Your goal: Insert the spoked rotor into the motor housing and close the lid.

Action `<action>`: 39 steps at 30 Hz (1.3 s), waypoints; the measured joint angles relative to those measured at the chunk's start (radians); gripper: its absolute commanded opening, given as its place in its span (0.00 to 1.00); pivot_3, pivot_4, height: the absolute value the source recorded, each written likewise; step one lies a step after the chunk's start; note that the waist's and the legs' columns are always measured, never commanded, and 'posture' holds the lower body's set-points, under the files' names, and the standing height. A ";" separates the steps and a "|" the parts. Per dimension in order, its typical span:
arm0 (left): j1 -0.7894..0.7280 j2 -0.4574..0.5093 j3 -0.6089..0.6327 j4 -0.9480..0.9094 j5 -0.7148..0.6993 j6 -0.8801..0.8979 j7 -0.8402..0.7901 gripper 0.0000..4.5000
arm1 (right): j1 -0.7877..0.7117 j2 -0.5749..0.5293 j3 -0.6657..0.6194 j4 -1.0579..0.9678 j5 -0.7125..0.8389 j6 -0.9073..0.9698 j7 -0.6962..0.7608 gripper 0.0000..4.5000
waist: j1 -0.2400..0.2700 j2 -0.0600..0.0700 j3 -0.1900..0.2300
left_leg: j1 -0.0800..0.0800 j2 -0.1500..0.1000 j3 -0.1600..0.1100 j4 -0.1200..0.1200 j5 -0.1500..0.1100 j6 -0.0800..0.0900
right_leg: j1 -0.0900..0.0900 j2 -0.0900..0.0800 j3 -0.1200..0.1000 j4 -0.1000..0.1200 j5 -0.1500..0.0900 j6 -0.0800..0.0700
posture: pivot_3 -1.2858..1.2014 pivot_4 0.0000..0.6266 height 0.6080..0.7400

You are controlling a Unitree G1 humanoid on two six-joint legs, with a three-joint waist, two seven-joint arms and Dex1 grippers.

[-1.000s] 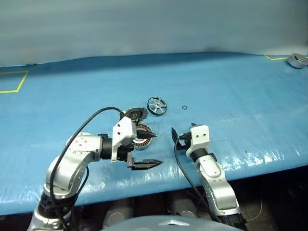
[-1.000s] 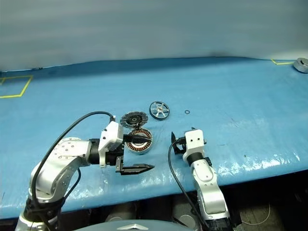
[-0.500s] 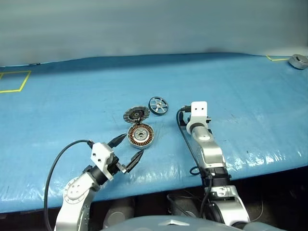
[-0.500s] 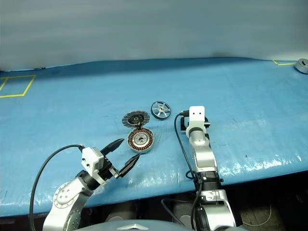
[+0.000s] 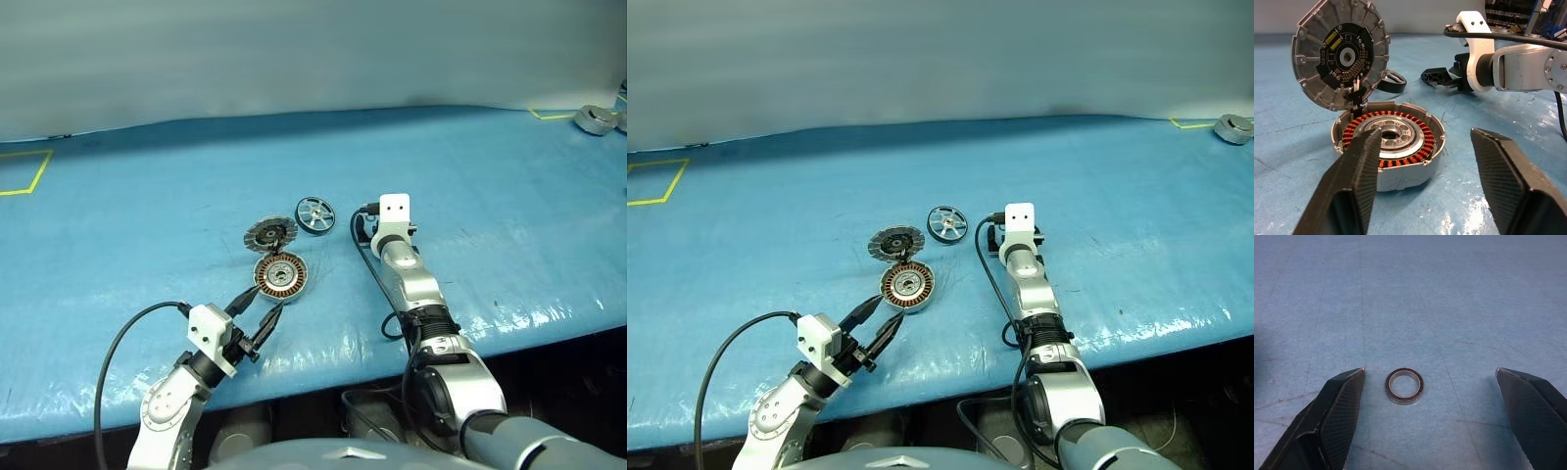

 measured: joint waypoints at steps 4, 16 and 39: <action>-0.007 0.007 -0.001 0.022 0.003 -0.022 0.018 0.06 | -0.031 0.000 0.000 0.073 0.011 -0.040 0.015 0.96 | -0.009 0.000 0.000 | 0.004 0.000 0.000 0.000 0.000 0.000 | 0.003 0.000 0.001 0.000 0.000 0.000 | 0.52 0.24 1.00; -0.014 0.013 -0.002 0.069 0.006 -0.060 0.067 0.00 | -0.047 0.016 0.050 0.152 -0.013 -0.106 0.032 0.16 | -0.011 -0.002 -0.001 | 0.010 0.001 -0.001 -0.004 0.000 0.000 | 0.009 0.000 0.001 -0.002 -0.002 -0.001 | 0.52 0.24 1.00; -0.044 0.022 -0.024 0.156 0.003 -0.189 0.051 0.00 | 0.645 -0.204 0.363 -1.097 0.021 0.264 0.415 0.15 | 0.020 0.005 -0.009 | -0.007 0.000 -0.010 -0.010 -0.008 0.002 | -0.002 -0.003 -0.008 -0.015 -0.007 0.008 | 0.52 0.24 1.00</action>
